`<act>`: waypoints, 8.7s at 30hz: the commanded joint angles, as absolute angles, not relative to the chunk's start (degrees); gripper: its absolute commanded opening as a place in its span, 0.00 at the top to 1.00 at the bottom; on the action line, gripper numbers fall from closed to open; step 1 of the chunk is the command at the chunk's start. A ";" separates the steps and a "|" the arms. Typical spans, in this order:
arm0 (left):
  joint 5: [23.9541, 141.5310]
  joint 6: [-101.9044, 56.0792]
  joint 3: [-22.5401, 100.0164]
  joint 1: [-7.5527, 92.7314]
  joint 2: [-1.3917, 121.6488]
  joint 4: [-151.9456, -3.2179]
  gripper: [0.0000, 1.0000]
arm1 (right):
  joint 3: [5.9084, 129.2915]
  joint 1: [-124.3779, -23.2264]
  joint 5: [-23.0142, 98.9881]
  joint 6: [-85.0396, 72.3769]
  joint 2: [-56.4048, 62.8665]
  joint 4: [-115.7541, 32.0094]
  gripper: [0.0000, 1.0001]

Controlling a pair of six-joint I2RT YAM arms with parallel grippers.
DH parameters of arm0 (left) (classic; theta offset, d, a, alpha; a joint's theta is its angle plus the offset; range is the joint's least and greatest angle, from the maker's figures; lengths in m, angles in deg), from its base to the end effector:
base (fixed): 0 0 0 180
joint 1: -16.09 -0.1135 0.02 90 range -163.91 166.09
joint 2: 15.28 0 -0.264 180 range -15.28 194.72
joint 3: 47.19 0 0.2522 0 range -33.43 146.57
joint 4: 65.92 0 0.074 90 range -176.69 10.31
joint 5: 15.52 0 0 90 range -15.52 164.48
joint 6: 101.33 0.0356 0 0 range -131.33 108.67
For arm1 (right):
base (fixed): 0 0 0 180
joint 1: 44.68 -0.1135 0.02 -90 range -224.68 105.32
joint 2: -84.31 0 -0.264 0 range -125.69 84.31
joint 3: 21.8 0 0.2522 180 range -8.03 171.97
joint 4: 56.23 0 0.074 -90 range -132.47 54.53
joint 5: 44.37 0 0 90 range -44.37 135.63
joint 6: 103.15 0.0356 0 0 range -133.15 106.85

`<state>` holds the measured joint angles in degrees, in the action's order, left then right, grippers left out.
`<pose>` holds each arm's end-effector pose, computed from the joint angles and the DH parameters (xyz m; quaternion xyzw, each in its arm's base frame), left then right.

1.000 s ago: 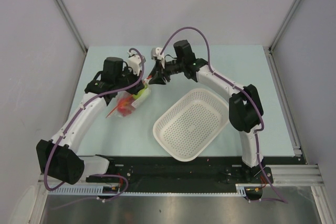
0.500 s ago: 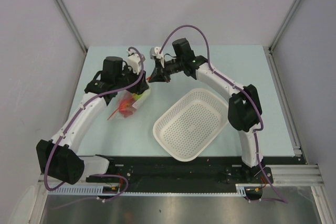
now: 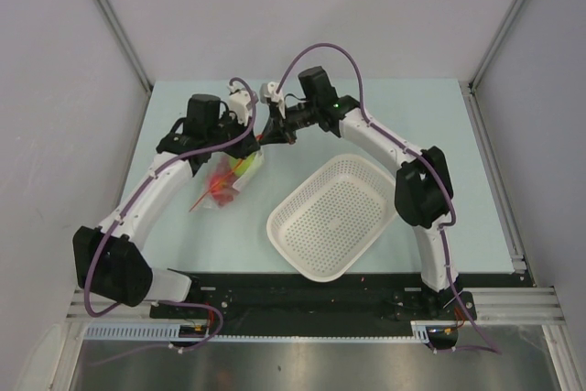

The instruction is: Open the zip-top bag and remove the fake food

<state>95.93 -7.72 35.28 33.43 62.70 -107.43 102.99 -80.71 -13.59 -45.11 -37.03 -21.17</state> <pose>0.2844 -0.1024 0.3270 0.2415 0.8496 -0.2177 0.4152 0.3763 0.3115 0.3058 -0.6242 0.4945 0.4461 0.4085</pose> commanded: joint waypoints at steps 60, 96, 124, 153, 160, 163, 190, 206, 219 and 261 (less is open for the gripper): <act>95.40 -7.03 32.05 33.05 50.64 -111.15 1.00 | 94.27 -79.66 -30.92 -1.90 -39.70 -73.49 0.47; 91.09 -12.39 32.57 31.91 49.41 -111.33 0.68 | 93.04 -79.57 -30.40 -5.06 -39.53 -69.80 1.00; 73.95 -21.44 23.35 32.17 30.69 -129.07 1.00 | 104.72 -76.66 3.88 -11.12 -44.27 -48.71 1.00; 91.71 -35.06 19.30 33.14 32.01 -116.69 1.00 | 115.58 -79.48 31.83 19.44 -31.21 3.00 0.00; 91.97 -34.89 19.22 33.05 32.44 -116.16 1.00 | 115.01 -83.34 32.45 25.43 -29.68 1.83 0.00; 92.15 -34.89 19.30 33.14 32.53 -115.55 1.00 | 116.51 -84.40 31.57 27.63 -32.22 2.62 0.04; 79.52 -36.29 31.60 33.14 39.80 -118.44 0.34 | 117.39 -88.09 27.35 30.71 -34.96 -3.18 1.00; 68.42 -32.08 39.52 39.38 55.38 -117.75 0.39 | 116.51 -88.62 27.87 31.94 -33.37 -2.48 1.00; 64.99 -29.70 40.40 39.29 53.54 -119.07 1.00 | 115.10 -86.78 36.13 17.01 -30.83 11.12 0.75; 75.45 -36.21 38.29 39.29 54.94 -112.56 1.00 | 103.58 -91.70 43.34 11.55 -36.53 -3.00 0.23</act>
<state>76.18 -35.32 37.48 39.23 54.83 -115.13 103.60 -91.63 41.68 12.66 -34.32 1.13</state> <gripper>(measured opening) 0.006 0.774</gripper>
